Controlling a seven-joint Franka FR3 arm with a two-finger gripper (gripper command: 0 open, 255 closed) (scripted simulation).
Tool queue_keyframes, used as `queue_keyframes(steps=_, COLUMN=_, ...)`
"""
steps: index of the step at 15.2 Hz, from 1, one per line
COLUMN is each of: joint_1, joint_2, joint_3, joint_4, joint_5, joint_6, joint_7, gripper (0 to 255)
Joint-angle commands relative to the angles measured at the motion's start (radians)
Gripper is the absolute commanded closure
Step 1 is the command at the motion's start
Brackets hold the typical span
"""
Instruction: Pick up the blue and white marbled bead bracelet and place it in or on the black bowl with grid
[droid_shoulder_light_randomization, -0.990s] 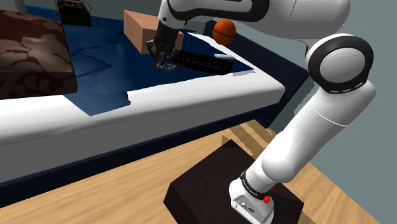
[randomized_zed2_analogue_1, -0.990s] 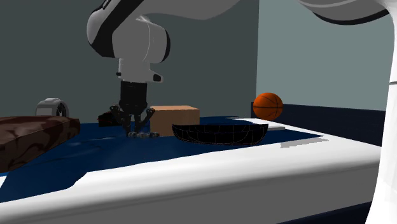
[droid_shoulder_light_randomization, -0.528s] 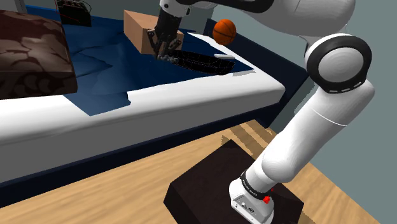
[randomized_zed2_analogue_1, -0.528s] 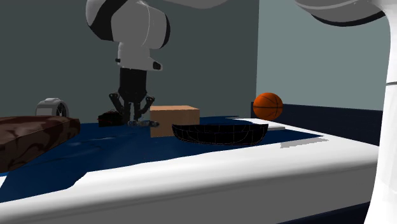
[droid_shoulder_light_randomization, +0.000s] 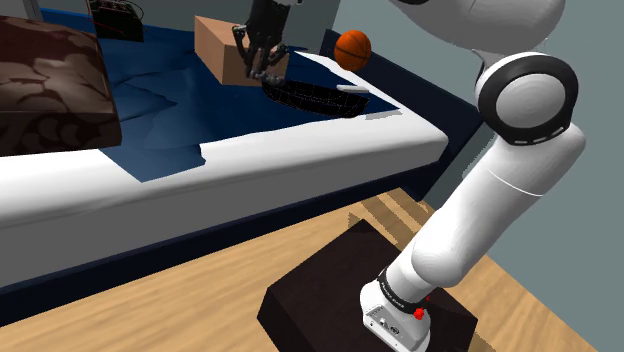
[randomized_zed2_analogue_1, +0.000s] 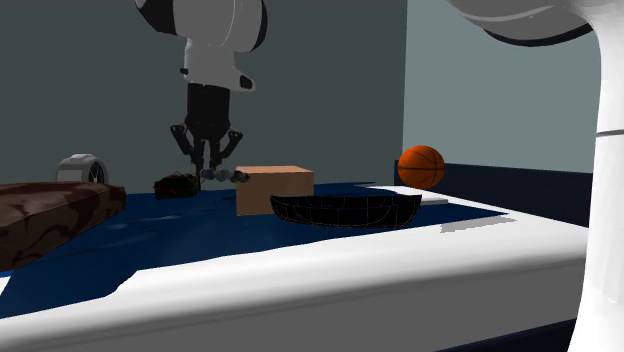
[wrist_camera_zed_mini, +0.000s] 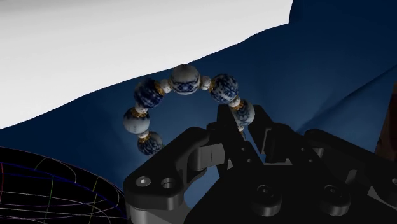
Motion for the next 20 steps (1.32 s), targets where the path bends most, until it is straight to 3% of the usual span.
queue_keyframes(steps=1, joint_1=-0.012, joint_2=0.002, joint_3=-0.011, joint_4=0.009, joint_5=0.003, joint_6=-0.009, joint_7=-0.023, gripper=255)
queue_keyframes(steps=11, joint_1=-0.132, joint_2=0.056, joint_3=-0.121, joint_4=0.082, joint_5=0.028, joint_6=-0.040, joint_7=-0.253, gripper=255)
queue_keyframes(steps=20, joint_1=-0.246, joint_2=0.201, joint_3=-0.203, joint_4=0.283, joint_5=0.055, joint_6=-0.109, joint_7=-0.443, gripper=255)
